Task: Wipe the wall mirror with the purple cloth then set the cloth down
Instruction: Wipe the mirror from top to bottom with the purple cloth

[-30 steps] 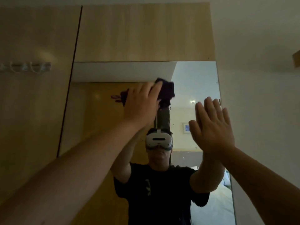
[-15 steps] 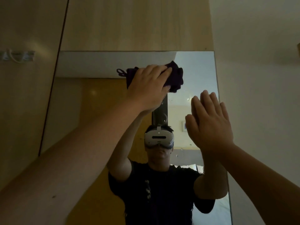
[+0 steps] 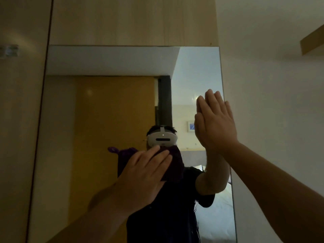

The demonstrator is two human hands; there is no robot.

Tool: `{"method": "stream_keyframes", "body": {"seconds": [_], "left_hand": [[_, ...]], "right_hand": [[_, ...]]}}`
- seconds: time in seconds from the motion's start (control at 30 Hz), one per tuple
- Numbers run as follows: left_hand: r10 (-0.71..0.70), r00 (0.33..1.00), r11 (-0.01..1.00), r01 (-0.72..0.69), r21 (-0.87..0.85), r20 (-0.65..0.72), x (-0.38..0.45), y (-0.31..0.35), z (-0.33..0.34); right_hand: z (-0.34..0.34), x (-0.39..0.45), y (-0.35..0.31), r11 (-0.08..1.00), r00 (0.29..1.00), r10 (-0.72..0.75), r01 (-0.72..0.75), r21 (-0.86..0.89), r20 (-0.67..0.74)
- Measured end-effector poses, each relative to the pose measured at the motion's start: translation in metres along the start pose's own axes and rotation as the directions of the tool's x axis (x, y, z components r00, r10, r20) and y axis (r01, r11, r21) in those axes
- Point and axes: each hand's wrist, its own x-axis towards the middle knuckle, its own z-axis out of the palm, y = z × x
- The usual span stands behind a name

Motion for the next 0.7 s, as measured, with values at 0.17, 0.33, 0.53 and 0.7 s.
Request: {"method": "stream_keyframes", "body": {"seconds": [0.17, 0.33, 0.53, 0.7], "left_hand": [[0.002, 0.999, 1.0, -0.002, 0.013, -0.035, -0.009, 0.01, 0.001], [-0.092, 0.982, 0.993, 0.077, -0.095, -0.163, 0.046, -0.008, -0.008], [-0.187, 0.945, 0.982, 0.19, -0.014, -0.267, 0.213, -0.066, -0.039], [-0.325, 0.931, 0.944, 0.329, -0.004, -0.167, 0.307, -0.089, -0.052]], "right_hand": [[-0.008, 0.002, 0.001, 0.993, 1.0, 0.006, -0.006, 0.12, 0.003], [-0.019, 0.005, 0.047, 0.972, 0.985, 0.17, -0.164, 0.169, -0.025], [0.005, -0.005, 0.1, 0.993, 0.989, 0.113, -0.109, -0.051, 0.093], [0.008, -0.007, 0.103, 0.993, 0.993, 0.096, -0.091, -0.079, 0.063]]}}
